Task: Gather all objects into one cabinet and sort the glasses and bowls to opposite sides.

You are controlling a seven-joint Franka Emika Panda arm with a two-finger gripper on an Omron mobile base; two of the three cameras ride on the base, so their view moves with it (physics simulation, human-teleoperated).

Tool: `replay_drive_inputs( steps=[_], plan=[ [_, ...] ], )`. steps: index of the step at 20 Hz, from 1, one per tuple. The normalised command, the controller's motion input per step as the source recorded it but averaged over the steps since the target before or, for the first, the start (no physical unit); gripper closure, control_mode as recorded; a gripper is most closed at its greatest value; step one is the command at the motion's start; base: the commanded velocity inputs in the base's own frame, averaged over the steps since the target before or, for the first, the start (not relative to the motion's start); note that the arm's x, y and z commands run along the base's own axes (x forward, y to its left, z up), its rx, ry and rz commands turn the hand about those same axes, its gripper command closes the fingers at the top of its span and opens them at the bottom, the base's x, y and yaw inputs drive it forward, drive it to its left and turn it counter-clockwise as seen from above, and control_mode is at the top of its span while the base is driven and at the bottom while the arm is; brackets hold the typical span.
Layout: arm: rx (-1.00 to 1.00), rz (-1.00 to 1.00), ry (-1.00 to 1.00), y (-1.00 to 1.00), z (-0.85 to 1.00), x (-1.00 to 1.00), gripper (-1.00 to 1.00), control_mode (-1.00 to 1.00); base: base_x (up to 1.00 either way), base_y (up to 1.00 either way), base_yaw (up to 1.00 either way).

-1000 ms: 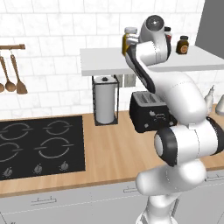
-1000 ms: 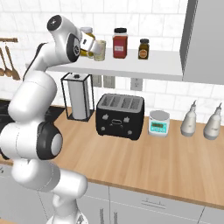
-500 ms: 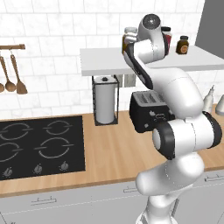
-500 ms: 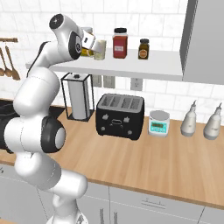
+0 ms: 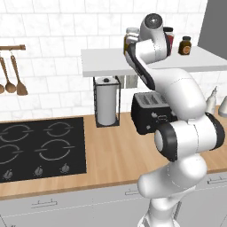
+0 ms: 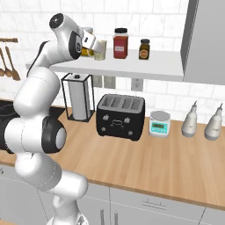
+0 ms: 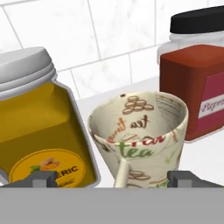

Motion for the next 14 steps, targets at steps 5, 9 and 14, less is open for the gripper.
replay_drive_inputs(
  steps=[5, 9, 14],
  plan=[
    [0.0, 0.0, 0.0, 0.11, 0.0, 0.0, -1.0, -1.0, 0.0, 0.0, 0.0],
    [0.0, 0.0, 0.0, 0.03, 0.0, 0.0, 1.0, -1.0, 0.0, 0.0, 0.0],
    [0.0, 0.0, 0.0, 0.0, 0.0, 0.0, 1.0, -1.0, 0.0, 0.0, 0.0]
  ],
)
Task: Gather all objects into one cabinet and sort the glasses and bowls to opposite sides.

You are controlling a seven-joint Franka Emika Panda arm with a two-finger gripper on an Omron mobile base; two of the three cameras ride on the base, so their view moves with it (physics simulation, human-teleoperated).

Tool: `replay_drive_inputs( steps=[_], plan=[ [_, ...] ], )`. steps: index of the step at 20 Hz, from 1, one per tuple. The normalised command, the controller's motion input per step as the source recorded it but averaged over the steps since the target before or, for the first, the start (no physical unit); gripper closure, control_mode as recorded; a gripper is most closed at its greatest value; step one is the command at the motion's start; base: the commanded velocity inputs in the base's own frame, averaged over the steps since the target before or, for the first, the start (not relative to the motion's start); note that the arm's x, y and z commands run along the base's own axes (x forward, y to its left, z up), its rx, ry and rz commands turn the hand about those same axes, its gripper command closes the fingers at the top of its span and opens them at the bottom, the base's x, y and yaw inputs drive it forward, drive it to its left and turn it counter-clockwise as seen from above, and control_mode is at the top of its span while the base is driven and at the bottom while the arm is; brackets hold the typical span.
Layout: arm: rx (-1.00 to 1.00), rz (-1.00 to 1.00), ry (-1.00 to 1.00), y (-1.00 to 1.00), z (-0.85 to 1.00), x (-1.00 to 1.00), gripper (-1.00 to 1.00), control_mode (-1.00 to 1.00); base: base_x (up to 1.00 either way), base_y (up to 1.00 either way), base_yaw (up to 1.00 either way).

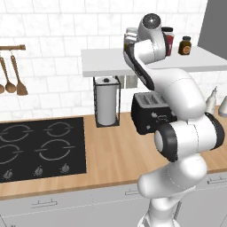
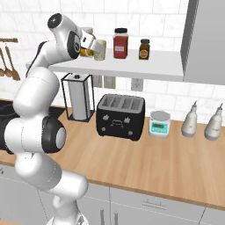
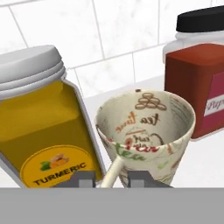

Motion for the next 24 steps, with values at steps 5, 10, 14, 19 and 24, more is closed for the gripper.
replay_drive_inputs(
  steps=[5, 10, 14, 19, 24],
  plan=[
    [0.0, 0.0, 0.0, 0.0, 0.0, 0.0, 1.0, -1.0, 0.0, 0.0, 0.0],
    [0.0, 0.0, -0.02, 0.0, 0.01, -0.09, 1.0, -1.0, 0.0, 0.0, 0.0],
    [0.0, 0.0, -0.09, 0.0, 0.07, -0.32, 1.0, -1.0, 0.0, 0.0, 0.0],
    [0.0, 0.01, -0.03, 0.0, 0.05, -0.2, 1.0, -1.0, 0.0, 0.0, 0.0],
    [0.06, 0.08, -0.09, 0.05, 0.49, -0.65, 1.0, -1.0, 0.0, 0.0, 0.0]
  ],
)
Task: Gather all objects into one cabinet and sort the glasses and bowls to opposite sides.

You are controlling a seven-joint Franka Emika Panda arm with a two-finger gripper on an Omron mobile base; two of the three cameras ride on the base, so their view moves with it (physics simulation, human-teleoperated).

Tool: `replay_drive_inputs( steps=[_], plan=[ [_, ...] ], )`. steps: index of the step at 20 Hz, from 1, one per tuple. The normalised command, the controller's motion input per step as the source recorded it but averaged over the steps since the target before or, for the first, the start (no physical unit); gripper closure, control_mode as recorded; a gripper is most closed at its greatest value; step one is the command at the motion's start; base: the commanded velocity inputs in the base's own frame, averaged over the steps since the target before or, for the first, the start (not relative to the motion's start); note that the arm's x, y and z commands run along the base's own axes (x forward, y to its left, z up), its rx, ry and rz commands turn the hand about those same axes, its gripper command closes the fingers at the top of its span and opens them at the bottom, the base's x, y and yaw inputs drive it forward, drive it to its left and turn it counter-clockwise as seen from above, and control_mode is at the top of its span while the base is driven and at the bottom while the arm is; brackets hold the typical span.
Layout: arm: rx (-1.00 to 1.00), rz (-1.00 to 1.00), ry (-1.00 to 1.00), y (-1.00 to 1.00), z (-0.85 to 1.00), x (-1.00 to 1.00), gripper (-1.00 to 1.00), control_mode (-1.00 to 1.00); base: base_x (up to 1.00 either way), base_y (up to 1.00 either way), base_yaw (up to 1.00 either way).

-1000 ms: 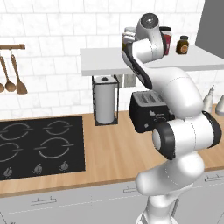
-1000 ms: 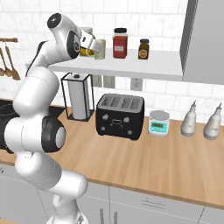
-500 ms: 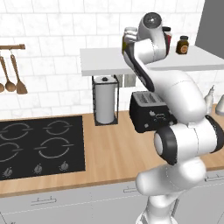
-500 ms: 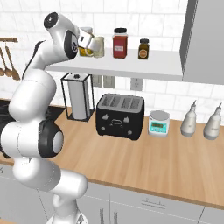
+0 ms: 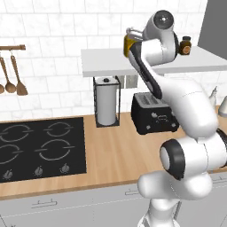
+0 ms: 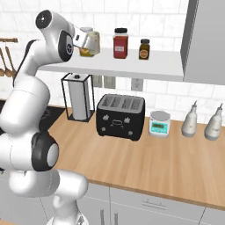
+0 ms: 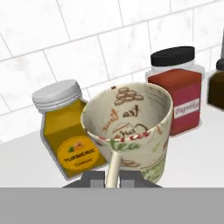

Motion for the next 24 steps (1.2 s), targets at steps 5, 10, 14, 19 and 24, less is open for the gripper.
replay_drive_inputs(
  steps=[5, 10, 14, 19, 24],
  plan=[
    [0.03, 0.12, -0.02, 0.15, 0.44, -0.76, 1.0, -1.0, 0.0, 0.0, 0.0],
    [0.0, 0.17, 0.0, 0.33, 0.3, -0.78, 1.0, -1.0, 0.0, 0.0, 0.0],
    [-0.06, 0.24, 0.0, 0.58, 0.14, -0.78, 1.0, -1.0, 0.0, 0.0, 0.0],
    [-0.08, 0.28, 0.0, 0.62, 0.03, -0.78, 1.0, -1.0, 0.0, 0.0, 0.0],
    [-0.01, 0.29, 0.0, 0.4, 0.0, -0.81, 1.0, -1.0, 0.0, 0.0, 0.0]
  ],
)
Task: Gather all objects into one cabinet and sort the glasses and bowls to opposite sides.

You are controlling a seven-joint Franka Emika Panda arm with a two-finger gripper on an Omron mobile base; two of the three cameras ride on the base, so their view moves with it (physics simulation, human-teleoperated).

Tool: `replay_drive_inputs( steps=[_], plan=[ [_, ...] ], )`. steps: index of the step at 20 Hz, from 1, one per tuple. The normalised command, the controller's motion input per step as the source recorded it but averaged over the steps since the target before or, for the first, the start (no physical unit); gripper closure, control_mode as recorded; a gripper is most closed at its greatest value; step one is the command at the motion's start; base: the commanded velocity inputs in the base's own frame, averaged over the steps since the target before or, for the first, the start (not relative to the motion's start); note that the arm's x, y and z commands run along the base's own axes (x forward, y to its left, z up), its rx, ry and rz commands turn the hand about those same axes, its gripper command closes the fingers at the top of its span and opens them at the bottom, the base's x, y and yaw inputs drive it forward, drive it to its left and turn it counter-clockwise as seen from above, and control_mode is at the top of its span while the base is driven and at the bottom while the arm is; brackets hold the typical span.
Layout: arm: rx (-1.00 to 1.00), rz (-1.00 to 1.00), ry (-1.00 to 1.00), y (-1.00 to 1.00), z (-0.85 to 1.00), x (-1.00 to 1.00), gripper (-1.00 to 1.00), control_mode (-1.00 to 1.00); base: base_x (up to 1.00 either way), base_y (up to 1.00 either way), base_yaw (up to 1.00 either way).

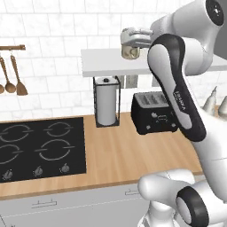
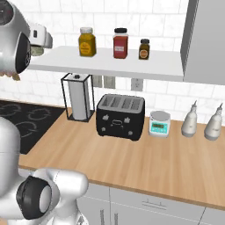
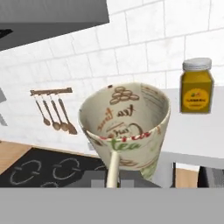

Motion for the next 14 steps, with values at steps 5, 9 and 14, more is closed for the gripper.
replay_drive_inputs(
  steps=[5, 9, 14],
  plan=[
    [-0.02, 0.11, 0.0, 0.18, 0.0, -0.33, 1.0, 1.0, -0.45, 0.38, 0.19],
    [0.0, 0.0, 0.0, 0.0, 0.0, 0.0, 1.0, 1.0, -0.5, 0.83, 0.43],
    [0.0, 0.0, 0.0, 0.0, 0.0, 0.0, 1.0, 1.0, -0.14, 0.69, 0.45]
  ],
)
